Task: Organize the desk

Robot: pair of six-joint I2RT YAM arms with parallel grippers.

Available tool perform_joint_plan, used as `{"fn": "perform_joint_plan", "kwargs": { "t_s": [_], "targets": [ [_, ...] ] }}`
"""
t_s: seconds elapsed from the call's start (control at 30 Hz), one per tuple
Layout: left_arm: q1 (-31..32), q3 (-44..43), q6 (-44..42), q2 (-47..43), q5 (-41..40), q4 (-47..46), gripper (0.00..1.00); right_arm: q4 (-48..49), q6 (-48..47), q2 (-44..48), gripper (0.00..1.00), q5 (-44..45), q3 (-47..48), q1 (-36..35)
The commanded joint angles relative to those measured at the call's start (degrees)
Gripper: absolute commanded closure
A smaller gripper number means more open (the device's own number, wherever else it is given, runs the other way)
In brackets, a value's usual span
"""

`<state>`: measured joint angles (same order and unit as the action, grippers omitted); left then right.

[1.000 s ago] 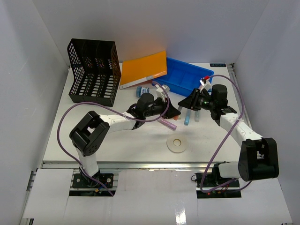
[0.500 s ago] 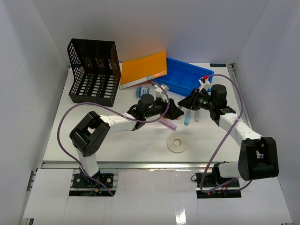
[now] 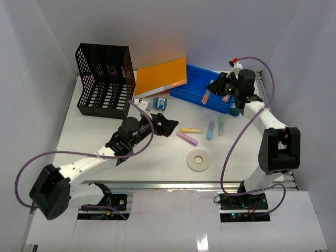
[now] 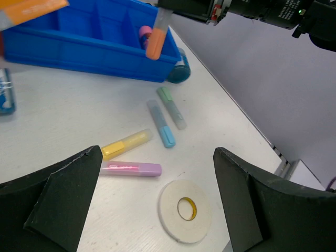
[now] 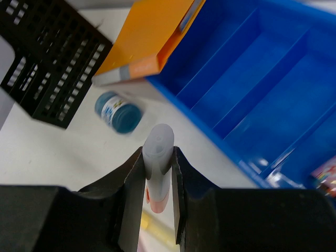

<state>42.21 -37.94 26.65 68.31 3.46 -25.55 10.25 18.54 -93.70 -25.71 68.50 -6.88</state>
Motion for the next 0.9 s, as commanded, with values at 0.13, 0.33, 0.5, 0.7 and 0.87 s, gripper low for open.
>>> {"fn": "perform_joint_plan", "kwargs": {
  "t_s": [0.13,0.33,0.5,0.7,0.87],
  "targets": [
    [-1.5,11.6,11.7,-16.1,-8.0,14.3,0.02,1.0,-5.0,-11.2,0.92,15.8,15.8,0.9],
    [-1.5,16.3,21.2,-19.8,-6.3,15.4,0.02,1.3,-8.0,-17.3,0.91,17.5,20.4,1.0],
    [-1.5,17.7,24.4,-20.3,-4.2,15.2,0.04,1.3,-9.7,-21.2,0.89,19.1,23.4,1.0],
    [-1.5,17.4,24.9,-18.6,-1.4,14.7,0.05,1.1,-10.4,-25.1,0.73,17.2,25.5,1.1],
    [-1.5,14.2,21.2,-17.0,0.1,15.7,0.03,0.4,-10.8,-25.4,0.41,16.9,25.2,1.1]
  ]
}}
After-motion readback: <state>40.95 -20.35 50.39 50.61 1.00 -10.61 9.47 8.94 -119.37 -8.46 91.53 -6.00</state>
